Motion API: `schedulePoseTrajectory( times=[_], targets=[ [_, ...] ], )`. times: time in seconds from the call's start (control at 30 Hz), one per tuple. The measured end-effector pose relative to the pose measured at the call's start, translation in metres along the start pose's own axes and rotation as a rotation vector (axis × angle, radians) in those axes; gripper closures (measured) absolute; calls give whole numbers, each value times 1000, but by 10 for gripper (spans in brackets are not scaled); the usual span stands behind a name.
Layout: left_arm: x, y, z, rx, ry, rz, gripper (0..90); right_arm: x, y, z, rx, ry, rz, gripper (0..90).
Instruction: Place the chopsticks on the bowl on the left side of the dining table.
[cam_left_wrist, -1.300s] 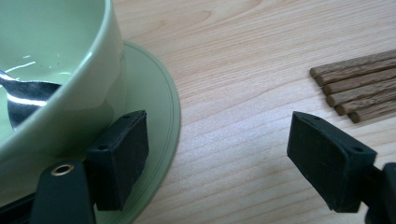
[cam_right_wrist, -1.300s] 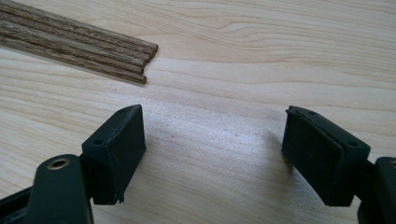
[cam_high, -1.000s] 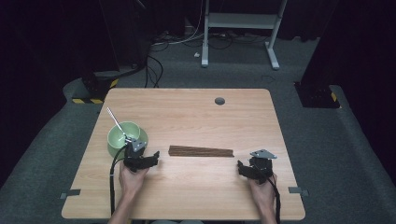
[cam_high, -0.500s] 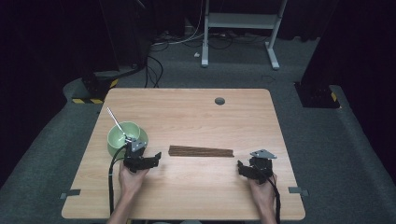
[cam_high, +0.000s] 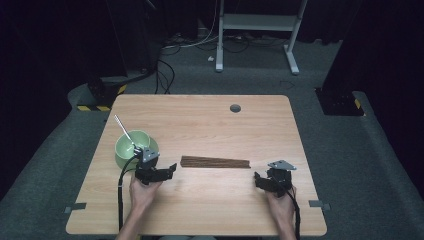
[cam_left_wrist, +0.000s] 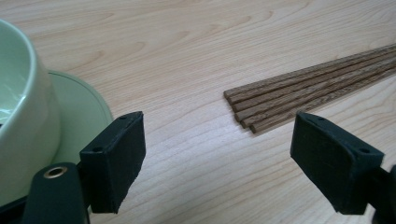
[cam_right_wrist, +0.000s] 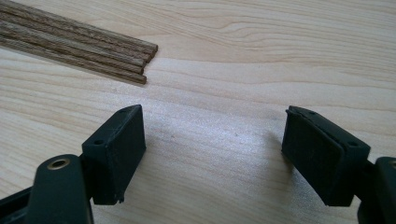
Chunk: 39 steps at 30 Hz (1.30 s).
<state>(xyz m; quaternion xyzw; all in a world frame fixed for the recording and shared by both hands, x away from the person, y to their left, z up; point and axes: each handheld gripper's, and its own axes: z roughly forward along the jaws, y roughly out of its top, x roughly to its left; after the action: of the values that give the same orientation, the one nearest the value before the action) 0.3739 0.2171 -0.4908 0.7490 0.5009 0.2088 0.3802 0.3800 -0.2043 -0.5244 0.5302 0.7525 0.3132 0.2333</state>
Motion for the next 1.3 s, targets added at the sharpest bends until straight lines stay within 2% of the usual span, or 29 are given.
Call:
schedulePoseTrajectory(
  times=[0.1,0.37,0.5,0.73,1.0,1.17,1.3],
  targets=[
    [-3,2,0,6,-9,14,184,0,0,0,0,0,1,211],
    [-6,6,-1,0,-33,19,186,0,0,0,0,-1,2,210],
    [-10,13,1,-19,-55,33,183,0,0,0,1,-1,2,208],
    [-14,19,2,-14,-89,22,180,0,0,0,1,-1,3,208],
    [-19,28,5,-20,-118,32,182,0,0,0,0,-2,3,208],
    [-28,36,10,-25,-129,68,183,0,0,0,0,-2,2,208],
    [-33,40,13,-24,-140,73,184,0,0,0,0,-2,3,208]
  ],
)
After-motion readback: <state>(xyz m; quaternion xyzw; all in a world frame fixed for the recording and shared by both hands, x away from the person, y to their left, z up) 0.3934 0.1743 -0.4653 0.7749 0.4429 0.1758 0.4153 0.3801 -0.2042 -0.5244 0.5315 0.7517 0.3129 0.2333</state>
